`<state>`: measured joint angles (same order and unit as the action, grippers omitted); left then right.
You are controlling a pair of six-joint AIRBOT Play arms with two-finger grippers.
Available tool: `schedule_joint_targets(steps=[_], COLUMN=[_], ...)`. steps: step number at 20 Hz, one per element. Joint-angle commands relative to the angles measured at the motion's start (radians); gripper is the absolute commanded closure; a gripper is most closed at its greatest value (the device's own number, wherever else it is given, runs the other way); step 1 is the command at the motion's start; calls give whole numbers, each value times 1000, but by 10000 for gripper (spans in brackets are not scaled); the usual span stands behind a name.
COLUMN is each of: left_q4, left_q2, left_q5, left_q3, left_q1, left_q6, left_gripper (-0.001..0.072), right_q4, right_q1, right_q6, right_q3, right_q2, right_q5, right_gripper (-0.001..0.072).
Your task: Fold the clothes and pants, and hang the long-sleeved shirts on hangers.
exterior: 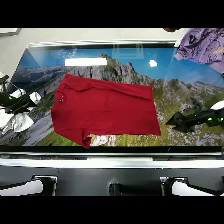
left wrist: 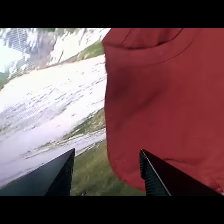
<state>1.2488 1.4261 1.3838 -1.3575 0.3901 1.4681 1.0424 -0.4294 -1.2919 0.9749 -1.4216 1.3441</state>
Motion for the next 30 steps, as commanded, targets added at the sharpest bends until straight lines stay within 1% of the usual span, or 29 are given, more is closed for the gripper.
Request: schedule_joint_targets(steps=[1,3,5,8,9,10,11,12,13,15,16,17,19,20,21,22,24,26,28,30], left_q4=[-5,-4,-5,-4,-4,-4,-4,-4,-4,-4,-5,-3,-4,-10,-48,-117,-289,-406,-456,-457], left_q2=[-5,-5,-5,-5,-5,-5,-5,-5,-6,-6,-6,-6,-9,-15,-26,-39,-52,-50,-50,-50], left_q5=[-5,-9,-14,-16,-15,-15,-15,-15,-15,-14,-9,10,5,-16,-54,-105,-180,-234,-278,-289], left_q3=[25,25,25,25,25,25,25,25,25,25,25,27,59,100,156,235,391,506,583,633], left_q1=[7,7,7,7,7,7,7,7,7,7,7,7,13,27,49,79,129,150,143,131], left_q6=[-3,-3,-2,-3,-3,-3,-3,-3,-3,-3,2,46,50,50,50,37,-72,-165,-204,-224], left_gripper=[239,239,239,239,239,239,239,239,239,239,240,241,240,239,239,239,239,239,240,240], right_q4=[-18,-34,-95,-138,-146,-154,-156,-156,-156,-156,-156,-156,-156,-156,-155,-156,-155,-151,-148,-149], right_q1=[36,55,60,67,67,67,67,67,67,67,67,67,67,67,67,67,67,67,67,67], right_q6=[36,41,58,60,62,62,63,64,71,74,74,73,73,74,73,73,74,73,73,72], right_q3=[-94,-101,-103,-103,-103,-103,-103,-103,-103,-103,-103,-103,-103,-103,-103,-103,-103,-103,-103,-102], right_q2=[-16,-44,-74,-101,-105,-108,-108,-108,-108,-108,-108,-107,-97,-85,-69,-52,-18,11,27,32], right_q5=[-65,-78,-85,-94,-90,-85,-76,-66,-58,-53,-53,-53,-53,-54,-58,-61,-64,-64,-64,-63], right_gripper=[210,211,217,243,321,374,375,442,524,640,683,684,684,684,684,684,684,684,684,684])
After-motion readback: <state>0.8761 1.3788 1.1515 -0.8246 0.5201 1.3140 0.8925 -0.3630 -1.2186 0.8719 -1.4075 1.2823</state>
